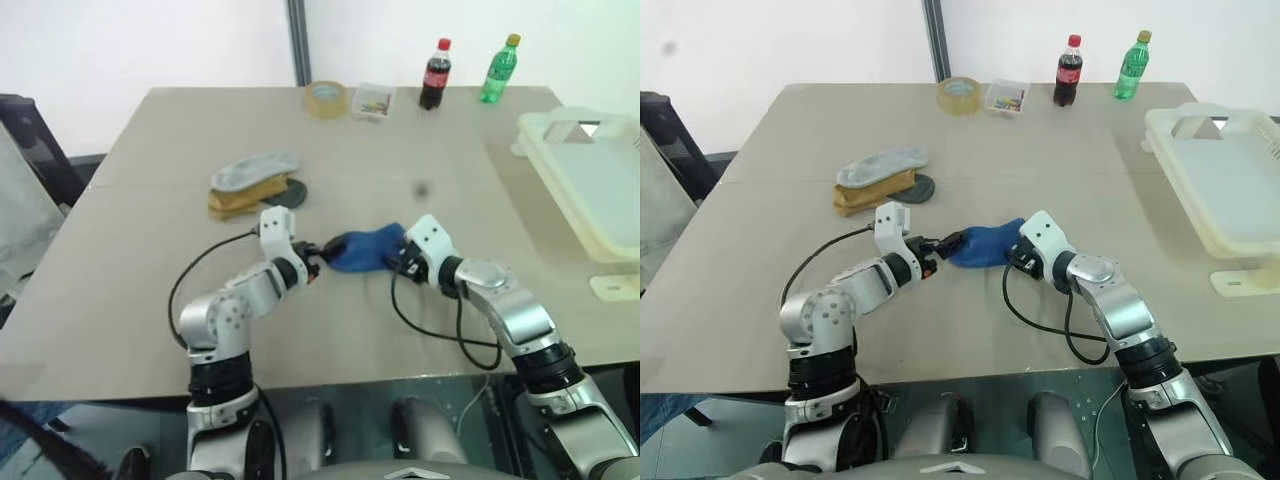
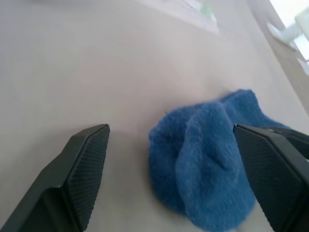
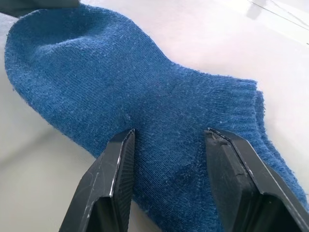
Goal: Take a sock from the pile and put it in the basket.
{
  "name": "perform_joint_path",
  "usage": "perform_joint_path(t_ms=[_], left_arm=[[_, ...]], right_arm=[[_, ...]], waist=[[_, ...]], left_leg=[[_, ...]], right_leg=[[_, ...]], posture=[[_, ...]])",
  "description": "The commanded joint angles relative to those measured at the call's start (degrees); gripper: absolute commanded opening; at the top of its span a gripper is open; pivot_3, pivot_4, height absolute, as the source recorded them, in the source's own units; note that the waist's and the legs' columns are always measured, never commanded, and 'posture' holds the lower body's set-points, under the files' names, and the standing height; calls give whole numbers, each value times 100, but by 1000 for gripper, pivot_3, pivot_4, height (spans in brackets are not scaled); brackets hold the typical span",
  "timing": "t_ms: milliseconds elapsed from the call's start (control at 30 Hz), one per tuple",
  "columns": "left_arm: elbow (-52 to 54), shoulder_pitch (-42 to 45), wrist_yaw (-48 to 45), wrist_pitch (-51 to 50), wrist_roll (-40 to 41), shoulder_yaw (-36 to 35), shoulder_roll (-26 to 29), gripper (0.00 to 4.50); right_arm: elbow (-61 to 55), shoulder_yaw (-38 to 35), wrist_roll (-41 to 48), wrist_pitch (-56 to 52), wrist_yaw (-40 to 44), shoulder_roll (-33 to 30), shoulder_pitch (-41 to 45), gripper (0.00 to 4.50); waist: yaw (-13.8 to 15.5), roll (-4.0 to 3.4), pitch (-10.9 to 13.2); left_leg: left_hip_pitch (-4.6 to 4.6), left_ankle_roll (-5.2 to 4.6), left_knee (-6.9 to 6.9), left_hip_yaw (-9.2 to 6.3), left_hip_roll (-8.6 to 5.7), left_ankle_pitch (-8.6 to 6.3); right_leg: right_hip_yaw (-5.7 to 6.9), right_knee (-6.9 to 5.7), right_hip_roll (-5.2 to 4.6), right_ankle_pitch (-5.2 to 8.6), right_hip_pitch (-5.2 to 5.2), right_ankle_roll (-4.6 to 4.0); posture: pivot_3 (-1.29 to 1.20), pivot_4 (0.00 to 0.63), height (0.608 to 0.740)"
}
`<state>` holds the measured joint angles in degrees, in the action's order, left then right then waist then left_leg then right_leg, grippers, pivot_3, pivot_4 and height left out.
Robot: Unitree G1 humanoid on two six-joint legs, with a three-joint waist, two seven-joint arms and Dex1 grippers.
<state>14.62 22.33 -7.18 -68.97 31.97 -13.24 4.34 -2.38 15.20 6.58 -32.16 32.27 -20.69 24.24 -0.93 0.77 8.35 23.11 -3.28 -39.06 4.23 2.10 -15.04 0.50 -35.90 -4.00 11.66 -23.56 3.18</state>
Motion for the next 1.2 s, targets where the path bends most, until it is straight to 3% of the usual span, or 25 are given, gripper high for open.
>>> perform_joint_path(t_ms=[33,267,567,767,1200], left_arm=[[-643,-170,-146,-582,72,564,-215,4410],[-1845,483,-205,-432,549,-501,-1037,4410],[-2568,1023,-540,-562,1706,-1470,-1123,4410],[-2283,1065,-471,-1236,2510,-1609,-1254,4410],[-1777,887,-200,-1988,3673,-1633,-1205,4410]], right_arm=[[34,110,-47,16,94,113,85,2313],[10,120,-149,20,114,195,115,2313],[-94,71,-205,-14,80,192,12,2313],[-39,45,-227,8,50,222,62,2313],[25,29,-276,41,20,290,127,2313]], waist=[[13,-6,-10],[191,-14,-20],[172,-9,-15],[141,-3,-9],[72,17,10]], left_leg=[[-14,0,7,4,0,0],[-21,-1,1,-2,-6,1],[-3,-2,2,-7,-7,0],[56,-1,1,-14,-7,1],[60,-1,-4,-19,-7,2]], right_leg=[[-4,2,-3,1,6,0],[0,3,-13,1,17,0],[3,7,-14,1,5,-1],[6,8,-8,0,-46,-1],[11,8,-5,0,-46,-1]], posture=[[0,150,740],[0,150,740],[0,150,740],[0,150,740],[0,150,740]])
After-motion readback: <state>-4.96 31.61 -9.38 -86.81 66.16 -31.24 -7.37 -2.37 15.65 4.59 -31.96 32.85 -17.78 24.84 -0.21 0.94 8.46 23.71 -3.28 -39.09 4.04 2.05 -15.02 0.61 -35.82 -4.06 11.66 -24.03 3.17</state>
